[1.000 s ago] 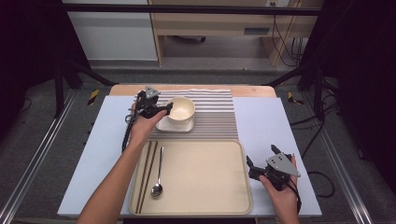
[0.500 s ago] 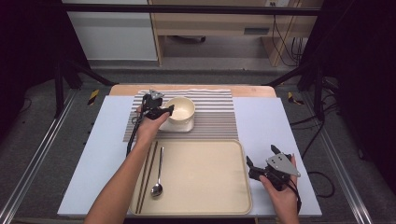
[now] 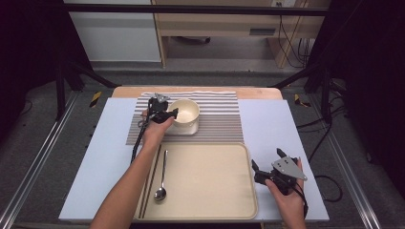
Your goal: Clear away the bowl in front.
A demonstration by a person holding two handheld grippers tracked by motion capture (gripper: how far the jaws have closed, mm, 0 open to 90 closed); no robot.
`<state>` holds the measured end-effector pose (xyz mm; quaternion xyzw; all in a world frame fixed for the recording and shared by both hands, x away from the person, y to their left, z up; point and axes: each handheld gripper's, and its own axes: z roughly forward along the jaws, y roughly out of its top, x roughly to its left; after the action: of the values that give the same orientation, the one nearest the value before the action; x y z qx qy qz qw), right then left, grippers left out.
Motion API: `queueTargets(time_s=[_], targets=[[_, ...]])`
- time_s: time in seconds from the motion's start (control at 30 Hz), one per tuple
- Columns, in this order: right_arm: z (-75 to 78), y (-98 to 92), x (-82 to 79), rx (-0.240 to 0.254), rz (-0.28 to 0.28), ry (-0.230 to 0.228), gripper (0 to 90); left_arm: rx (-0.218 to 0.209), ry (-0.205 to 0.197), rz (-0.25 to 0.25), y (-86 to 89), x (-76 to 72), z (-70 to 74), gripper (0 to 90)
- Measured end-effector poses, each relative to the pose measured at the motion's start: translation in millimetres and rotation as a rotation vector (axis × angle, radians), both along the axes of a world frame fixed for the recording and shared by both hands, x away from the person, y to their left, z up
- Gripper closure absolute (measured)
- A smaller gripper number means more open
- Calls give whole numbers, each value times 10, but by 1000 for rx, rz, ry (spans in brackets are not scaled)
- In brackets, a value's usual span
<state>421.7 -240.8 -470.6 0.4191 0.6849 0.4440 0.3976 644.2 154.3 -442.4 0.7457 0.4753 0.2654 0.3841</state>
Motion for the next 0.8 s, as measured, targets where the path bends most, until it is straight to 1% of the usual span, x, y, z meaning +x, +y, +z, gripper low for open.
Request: queueTargets(time_s=[0.07, 0.27, 0.33, 0.5, 0.63, 0.8], targets=[[0, -2, -1, 0, 0, 0, 50, 6, 2, 1, -5, 5, -13, 520], [-1, -7, -6, 1, -3, 5, 50, -15, 17, 3, -6, 13, -31, 558], [-2, -7, -5, 0, 0, 4, 50, -22, 24, 2, -5, 12, -31, 585], [-4, 1, -8, 0, 0, 7, 50, -34, 32, 20, 10, 20, -32, 631], [-7, 2, -8, -4, -2, 7, 52, -30, 46, 21, 12, 29, -54, 671], [-7, -3, -11, -1, -2, 9, 52, -33, 50, 34, 6, 38, -70, 696]])
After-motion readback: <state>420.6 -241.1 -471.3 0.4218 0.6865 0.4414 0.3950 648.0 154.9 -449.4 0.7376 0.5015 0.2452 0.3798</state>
